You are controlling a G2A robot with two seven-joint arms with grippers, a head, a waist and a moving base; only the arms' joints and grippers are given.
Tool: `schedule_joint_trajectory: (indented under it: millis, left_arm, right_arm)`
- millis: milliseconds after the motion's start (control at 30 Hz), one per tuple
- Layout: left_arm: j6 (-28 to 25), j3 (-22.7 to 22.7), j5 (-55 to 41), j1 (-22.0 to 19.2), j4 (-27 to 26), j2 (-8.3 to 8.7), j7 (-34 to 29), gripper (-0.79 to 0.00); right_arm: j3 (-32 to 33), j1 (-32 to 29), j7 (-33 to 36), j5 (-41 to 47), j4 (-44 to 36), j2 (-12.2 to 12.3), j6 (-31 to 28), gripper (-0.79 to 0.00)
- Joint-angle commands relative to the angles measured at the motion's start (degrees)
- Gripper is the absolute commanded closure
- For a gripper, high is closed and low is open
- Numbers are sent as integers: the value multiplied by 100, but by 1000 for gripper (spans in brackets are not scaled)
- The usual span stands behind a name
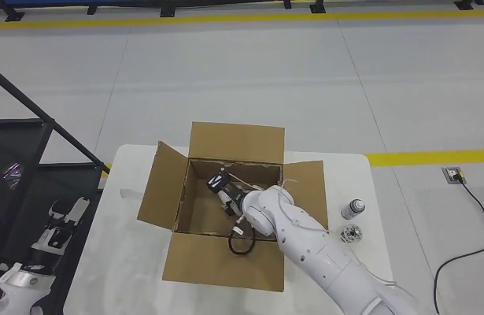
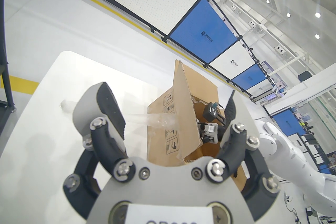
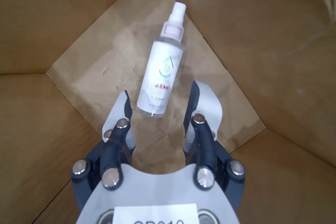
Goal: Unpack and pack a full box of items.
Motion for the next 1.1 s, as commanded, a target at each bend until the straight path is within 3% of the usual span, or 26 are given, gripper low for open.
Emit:
schedule_joint_trajectory:
  millis: [0,100,133,167,300,700,800,933,1067]
  left_arm:
    - [0,0,0,0,0,0,0,-785]
    - [0,0,0,0,0,0,0,-785]
    - [0,0,0,0,0,0,0,-785]
    - [0,0,0,0,0,0,0,-785]
    - [0,0,0,0,0,0,0,-785]
    - [0,0,0,0,0,0,0,-785]
    - [0,0,0,0,0,0,0,-785]
    - [0,0,0,0,0,0,0,-785]
    - [0,0,0,0,0,0,0,-785]
  right_arm:
    - [178,-231,-15,-223,-419,117,104,-591]
    - [491,-707,-111,-595,-1249,312,234,-613]
    - [612,-922,-164,-762,-1603,385,313,-662]
    - [750,-1164,-227,-915,-1991,459,387,-785]
    - [1289,-2237,-422,-1623,-3585,726,666,-785]
    - [1289,-2237,-422,-1623,-3585,726,666,-785]
    - [1398,-2292,-545,-1365,-3630,737,343,-785]
    - [1811,-2734,-769,-1487,-4347,840,299,-785]
    - [2650,-3691,-822,-1824,-5607,1035,301,-785]
